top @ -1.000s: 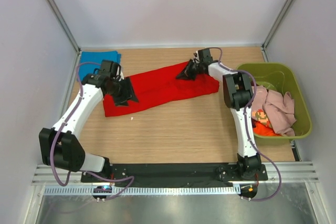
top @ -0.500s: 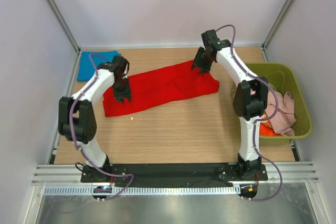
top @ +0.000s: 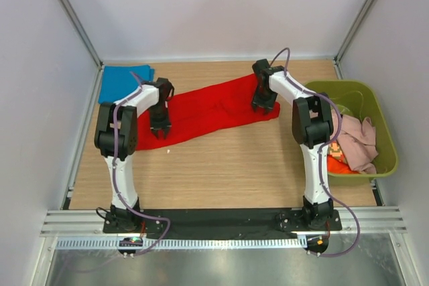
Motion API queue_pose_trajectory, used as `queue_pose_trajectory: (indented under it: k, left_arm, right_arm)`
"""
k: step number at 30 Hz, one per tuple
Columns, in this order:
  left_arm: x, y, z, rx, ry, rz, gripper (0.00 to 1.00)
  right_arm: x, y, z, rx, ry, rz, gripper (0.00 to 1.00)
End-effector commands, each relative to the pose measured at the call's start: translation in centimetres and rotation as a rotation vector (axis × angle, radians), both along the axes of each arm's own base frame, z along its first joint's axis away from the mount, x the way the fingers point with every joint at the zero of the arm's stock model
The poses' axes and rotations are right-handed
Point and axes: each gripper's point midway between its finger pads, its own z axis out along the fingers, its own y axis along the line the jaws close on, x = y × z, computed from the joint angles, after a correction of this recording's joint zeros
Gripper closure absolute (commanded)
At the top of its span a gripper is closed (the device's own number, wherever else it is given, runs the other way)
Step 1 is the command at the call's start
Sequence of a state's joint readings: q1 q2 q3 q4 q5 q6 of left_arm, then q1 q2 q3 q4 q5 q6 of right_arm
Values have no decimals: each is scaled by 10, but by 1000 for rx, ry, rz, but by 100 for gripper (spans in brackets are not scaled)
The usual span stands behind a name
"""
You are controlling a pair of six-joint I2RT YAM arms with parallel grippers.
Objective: Fold and stack the t-shirts
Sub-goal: Fold the tshirt
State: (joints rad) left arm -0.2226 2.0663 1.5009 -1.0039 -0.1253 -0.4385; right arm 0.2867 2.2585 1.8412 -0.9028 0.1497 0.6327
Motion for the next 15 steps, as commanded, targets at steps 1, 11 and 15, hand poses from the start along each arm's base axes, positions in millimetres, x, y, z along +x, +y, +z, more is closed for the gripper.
queue_pose_trajectory:
  k: [1, 11, 15]
  left_arm:
    - [-32, -18, -18, -59, 130, 4, 68]
    - [-109, -118, -15, -188, 260, -89, 65]
    - [-133, -193, 2, -314, 266, -158, 65]
  right_arm:
    - [34, -20, 4, -100, -106, 27, 51]
    - [115, -17, -8, -77, -250, 194, 51]
    - [135, 15, 7, 47, -324, 238, 51]
